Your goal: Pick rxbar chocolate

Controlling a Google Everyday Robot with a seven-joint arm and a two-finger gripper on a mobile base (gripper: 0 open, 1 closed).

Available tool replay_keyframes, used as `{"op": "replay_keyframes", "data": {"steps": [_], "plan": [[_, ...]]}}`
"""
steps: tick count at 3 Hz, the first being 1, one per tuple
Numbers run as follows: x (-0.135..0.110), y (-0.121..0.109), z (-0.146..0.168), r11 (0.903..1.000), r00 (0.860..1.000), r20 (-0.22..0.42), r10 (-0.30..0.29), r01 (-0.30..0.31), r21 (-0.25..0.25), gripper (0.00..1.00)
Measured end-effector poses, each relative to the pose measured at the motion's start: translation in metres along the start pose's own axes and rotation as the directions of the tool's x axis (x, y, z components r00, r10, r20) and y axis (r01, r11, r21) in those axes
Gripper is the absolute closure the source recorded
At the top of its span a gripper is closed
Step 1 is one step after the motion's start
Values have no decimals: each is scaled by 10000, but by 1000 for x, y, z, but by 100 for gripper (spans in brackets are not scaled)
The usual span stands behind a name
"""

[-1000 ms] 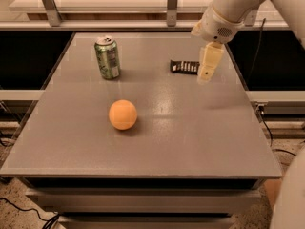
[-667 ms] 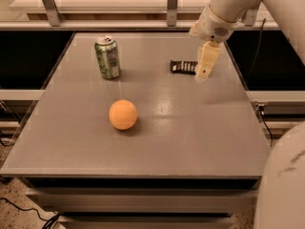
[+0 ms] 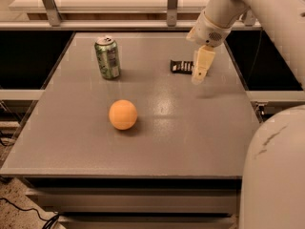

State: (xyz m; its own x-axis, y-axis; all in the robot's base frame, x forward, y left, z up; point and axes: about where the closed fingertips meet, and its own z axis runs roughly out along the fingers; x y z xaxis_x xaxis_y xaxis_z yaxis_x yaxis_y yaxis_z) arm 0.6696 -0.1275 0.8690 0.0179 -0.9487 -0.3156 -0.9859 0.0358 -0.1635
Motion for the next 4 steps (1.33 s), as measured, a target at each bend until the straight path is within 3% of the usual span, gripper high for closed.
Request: {"op": "replay_keyframes", "data": {"steps": [4], "plan": [[14,11,40,9968,9990,-145,417,-426,-680,0]]}}
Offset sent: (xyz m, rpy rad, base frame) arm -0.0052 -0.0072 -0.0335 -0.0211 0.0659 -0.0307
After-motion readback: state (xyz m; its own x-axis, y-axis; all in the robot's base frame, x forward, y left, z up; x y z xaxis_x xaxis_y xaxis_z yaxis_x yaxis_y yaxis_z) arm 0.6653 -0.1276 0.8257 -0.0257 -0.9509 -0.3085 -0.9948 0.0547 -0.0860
